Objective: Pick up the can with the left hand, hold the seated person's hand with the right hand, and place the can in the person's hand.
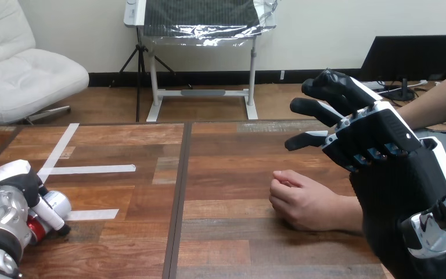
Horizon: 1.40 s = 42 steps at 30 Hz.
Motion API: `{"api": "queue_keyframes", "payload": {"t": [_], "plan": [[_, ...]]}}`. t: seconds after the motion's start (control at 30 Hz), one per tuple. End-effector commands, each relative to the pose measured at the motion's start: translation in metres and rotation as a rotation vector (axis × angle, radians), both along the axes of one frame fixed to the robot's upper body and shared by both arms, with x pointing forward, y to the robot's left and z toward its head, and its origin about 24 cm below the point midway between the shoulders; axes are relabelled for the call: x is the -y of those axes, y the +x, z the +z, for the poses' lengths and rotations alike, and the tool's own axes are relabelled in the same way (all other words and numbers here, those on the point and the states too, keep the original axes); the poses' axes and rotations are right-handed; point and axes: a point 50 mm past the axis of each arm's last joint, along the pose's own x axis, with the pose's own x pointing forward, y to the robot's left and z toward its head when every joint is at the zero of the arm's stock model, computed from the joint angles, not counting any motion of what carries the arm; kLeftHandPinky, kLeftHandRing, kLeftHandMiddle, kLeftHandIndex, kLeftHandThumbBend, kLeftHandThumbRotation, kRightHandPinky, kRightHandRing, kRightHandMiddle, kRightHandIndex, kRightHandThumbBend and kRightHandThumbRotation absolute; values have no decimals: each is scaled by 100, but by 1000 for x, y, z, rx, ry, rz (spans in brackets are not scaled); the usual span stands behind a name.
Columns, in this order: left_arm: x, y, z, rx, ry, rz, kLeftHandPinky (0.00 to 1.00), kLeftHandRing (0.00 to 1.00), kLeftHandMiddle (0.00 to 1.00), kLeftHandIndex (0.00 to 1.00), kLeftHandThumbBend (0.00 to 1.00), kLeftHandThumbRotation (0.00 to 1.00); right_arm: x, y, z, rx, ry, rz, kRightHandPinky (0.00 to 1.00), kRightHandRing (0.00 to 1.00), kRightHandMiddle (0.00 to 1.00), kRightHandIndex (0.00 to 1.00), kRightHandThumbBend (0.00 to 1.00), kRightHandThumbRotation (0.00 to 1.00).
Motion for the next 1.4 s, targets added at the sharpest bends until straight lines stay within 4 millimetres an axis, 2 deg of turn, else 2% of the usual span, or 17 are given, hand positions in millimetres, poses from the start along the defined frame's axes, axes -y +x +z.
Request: {"api": "queue_keyframes", "payload": {"t": [0.0, 0.37, 1.37], "plan": [[7, 9, 7, 63, -10, -13, 28, 37, 47, 55, 67, 0, -1, 3, 14, 84, 5, 2, 63, 82, 85, 83, 100, 91], [9, 10, 7, 92, -24, -19, 30, 39, 47, 49, 70, 0, -1, 3, 14, 83, 7, -1, 63, 82, 85, 83, 100, 90], [16, 15, 13, 201, -71, -73, 36, 46, 52, 48, 74, 0, -3, 5, 13, 82, -6, -13, 62, 82, 85, 83, 100, 91]]}}
